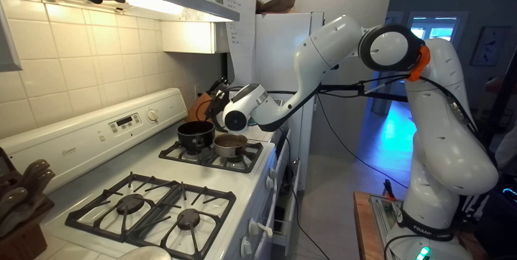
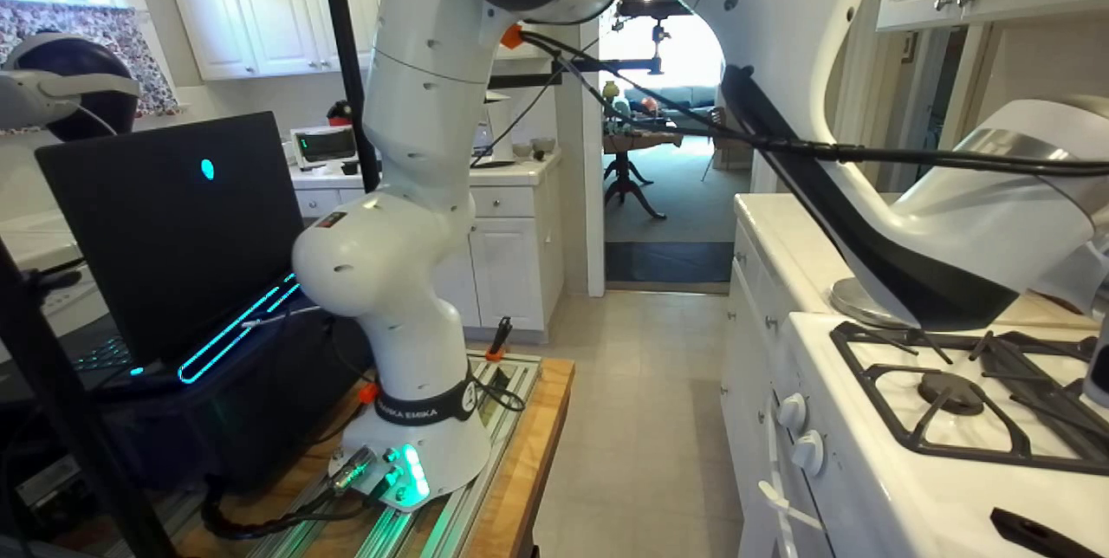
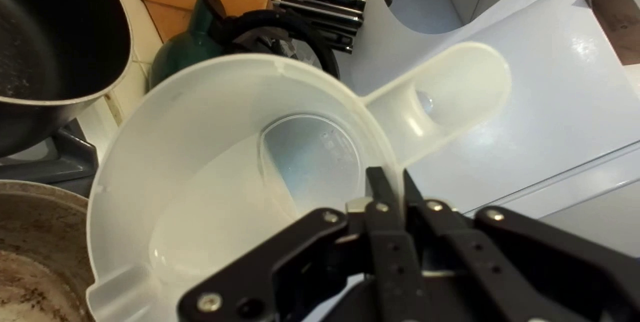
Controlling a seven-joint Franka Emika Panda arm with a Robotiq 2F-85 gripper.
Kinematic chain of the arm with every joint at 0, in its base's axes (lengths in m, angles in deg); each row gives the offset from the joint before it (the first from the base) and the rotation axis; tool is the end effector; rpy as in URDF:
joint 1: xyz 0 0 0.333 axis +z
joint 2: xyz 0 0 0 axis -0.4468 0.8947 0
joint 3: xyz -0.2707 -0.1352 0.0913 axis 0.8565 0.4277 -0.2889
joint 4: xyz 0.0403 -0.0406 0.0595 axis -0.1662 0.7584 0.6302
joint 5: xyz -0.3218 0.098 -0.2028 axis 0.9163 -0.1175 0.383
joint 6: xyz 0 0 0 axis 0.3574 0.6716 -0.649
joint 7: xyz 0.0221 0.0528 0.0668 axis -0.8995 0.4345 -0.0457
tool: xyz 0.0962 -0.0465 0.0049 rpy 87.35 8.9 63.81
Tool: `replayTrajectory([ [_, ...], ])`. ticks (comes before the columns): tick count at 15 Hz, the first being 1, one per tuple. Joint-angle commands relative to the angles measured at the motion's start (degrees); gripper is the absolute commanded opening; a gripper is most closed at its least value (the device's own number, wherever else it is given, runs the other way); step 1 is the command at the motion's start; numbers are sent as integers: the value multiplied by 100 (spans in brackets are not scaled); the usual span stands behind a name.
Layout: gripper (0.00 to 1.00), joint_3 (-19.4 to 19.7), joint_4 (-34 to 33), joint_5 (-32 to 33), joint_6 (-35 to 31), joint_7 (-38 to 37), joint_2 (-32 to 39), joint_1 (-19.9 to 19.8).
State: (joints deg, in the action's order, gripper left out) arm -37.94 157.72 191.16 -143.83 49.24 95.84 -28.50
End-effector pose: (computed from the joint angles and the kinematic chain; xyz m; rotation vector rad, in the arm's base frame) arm 0.6482 -0.1097 0.3475 0.1236 1.9574 -1.5609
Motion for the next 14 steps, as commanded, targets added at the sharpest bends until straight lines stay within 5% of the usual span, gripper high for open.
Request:
replayTrajectory([
  [1, 1, 51, 146, 448, 245, -31, -156, 81],
  [14, 1, 33, 283, 823, 520, -84, -176, 134],
])
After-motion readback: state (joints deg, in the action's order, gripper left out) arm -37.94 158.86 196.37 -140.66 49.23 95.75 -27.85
